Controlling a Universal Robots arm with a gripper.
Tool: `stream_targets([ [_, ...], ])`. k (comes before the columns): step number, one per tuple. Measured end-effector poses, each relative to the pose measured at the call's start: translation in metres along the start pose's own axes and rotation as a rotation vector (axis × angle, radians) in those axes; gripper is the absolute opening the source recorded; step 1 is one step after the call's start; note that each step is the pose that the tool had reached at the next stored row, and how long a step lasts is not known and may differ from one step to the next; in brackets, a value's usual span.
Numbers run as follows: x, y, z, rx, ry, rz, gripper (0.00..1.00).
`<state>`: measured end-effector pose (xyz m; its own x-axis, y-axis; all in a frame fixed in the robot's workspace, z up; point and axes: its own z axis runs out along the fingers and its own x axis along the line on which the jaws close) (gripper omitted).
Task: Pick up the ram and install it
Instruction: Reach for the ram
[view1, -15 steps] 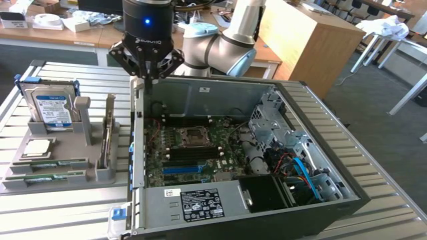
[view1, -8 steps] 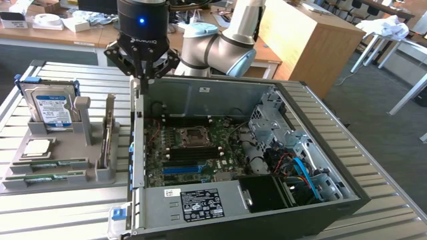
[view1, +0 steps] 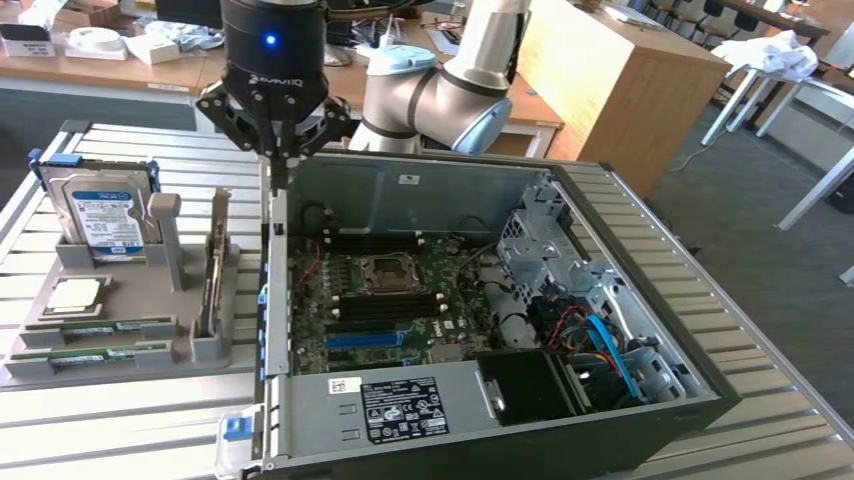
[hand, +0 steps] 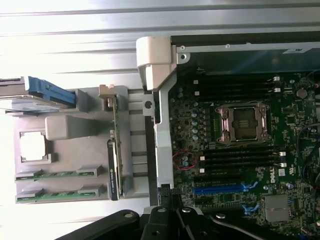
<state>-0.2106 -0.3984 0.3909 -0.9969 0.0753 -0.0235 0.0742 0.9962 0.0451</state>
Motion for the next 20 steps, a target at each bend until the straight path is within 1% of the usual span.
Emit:
stream_targets([
  [6, 0.009, -0.0007, -0.0001, 0.0000, 0.0000, 0.000, 0.10],
  [20, 0.033, -0.0025, -0.0004, -0.0001, 0.0000, 0.000, 0.10],
])
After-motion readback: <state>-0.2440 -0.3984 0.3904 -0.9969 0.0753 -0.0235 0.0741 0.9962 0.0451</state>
